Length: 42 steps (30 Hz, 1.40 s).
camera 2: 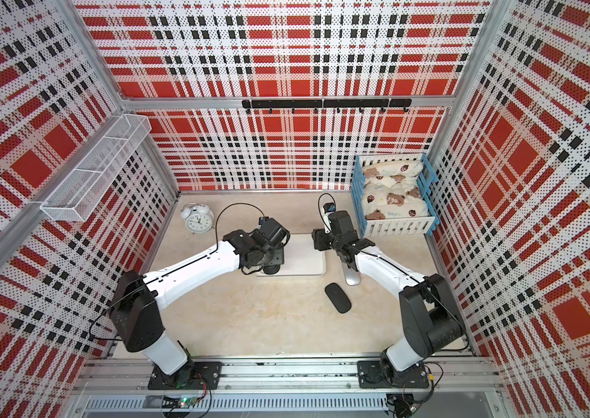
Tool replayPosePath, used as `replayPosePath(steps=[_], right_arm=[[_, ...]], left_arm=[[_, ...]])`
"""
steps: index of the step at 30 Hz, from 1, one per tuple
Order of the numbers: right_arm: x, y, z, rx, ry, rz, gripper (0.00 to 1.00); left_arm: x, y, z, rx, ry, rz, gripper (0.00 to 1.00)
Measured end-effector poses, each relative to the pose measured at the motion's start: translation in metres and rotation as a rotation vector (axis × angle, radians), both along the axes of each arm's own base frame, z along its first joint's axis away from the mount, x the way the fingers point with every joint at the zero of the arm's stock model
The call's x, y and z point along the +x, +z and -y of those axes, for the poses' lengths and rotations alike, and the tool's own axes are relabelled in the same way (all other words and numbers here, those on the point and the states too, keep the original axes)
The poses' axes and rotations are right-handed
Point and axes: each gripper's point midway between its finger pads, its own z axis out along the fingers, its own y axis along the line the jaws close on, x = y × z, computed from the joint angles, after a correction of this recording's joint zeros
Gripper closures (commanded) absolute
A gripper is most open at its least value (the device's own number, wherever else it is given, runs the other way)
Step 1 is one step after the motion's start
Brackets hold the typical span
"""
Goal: Put the mouse in the storage box
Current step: Place the mouse in the storage box.
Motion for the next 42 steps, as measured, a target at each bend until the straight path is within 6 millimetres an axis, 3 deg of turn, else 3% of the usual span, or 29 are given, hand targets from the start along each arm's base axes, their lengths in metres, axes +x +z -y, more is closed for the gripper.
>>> replayPosePath(steps=[6, 15, 26, 37, 42], right_arm=[[0.002, 0.001, 0.004, -0.012, -0.024, 0.008, 0.35], [0.003, 0.002, 0.008, -0.014, -0.044, 0.013, 0.35], [0.001, -0.001, 0.007, -0.004, -0.045, 0.005, 0.35], [0.001, 0.000, 0.007, 0.000, -0.044, 0.008, 0.36], [0.002, 0.000, 0.006, 0.004, -0.042, 0.009, 0.36]], left_arm=[[0.036, -0.011, -0.003, 0.042, -0.014, 0.029, 0.52], [0.059, -0.046, 0.016, 0.056, -0.071, 0.015, 0.52], [0.059, -0.071, 0.035, 0.049, -0.106, 0.005, 0.51], [0.052, -0.105, 0.029, 0.073, -0.104, -0.029, 0.52], [0.054, -0.107, 0.031, 0.066, -0.102, -0.021, 0.52]])
